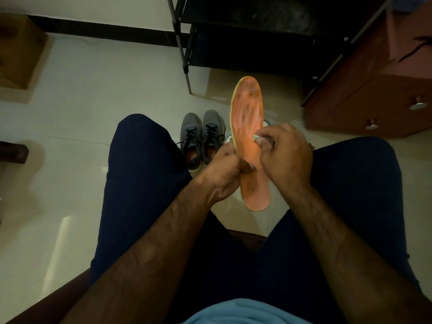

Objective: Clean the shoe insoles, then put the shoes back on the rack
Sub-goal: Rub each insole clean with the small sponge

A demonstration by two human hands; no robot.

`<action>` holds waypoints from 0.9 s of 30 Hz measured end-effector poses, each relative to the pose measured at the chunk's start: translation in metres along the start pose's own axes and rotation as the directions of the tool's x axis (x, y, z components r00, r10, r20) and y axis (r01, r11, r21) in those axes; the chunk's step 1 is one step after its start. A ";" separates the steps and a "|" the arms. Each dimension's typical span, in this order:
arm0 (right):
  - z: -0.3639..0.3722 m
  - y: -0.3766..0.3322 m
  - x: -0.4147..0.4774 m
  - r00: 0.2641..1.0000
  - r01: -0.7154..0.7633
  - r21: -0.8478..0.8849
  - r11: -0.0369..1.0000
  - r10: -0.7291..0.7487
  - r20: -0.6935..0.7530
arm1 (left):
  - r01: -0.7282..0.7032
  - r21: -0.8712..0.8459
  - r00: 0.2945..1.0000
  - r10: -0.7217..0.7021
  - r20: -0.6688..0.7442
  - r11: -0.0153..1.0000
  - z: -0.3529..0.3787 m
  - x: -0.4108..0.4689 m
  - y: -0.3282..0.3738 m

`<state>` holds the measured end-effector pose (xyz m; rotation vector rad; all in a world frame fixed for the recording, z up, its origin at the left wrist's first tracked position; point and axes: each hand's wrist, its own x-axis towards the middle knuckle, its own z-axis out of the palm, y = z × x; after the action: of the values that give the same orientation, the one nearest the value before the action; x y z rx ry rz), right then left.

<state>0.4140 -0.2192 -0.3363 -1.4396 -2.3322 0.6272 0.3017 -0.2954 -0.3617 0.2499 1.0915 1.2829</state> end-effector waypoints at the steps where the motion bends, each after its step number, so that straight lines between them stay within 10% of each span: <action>1: 0.001 -0.002 0.000 1.000 0.022 -0.016 1.000 -0.022 0.007 | -0.001 0.005 1.000 0.001 -0.004 1.000 0.000 -0.001 0.000; 4: 0.007 -0.010 -0.013 0.978 0.187 0.005 0.982 -0.187 0.092 | -0.023 -0.012 1.000 0.023 -0.012 1.000 -0.002 -0.001 -0.001; 9: 0.003 -0.002 -0.001 1.000 0.013 -0.012 1.000 -0.013 0.027 | -0.028 0.018 0.999 0.028 0.022 0.999 0.004 -0.002 0.001; 15: 0.010 -0.007 -0.010 0.994 0.077 0.271 0.959 -0.096 0.059 | -0.056 -0.033 0.998 0.057 0.028 0.998 0.002 0.000 0.002; 27: 0.010 0.003 -0.004 0.996 0.063 0.212 0.975 -0.076 0.053 | -0.068 -0.004 0.997 0.068 0.022 0.998 0.005 0.000 0.002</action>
<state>0.4133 -0.2230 -0.3465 -1.2559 -2.2709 0.8803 0.3042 -0.2932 -0.3577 0.3001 1.0697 1.3398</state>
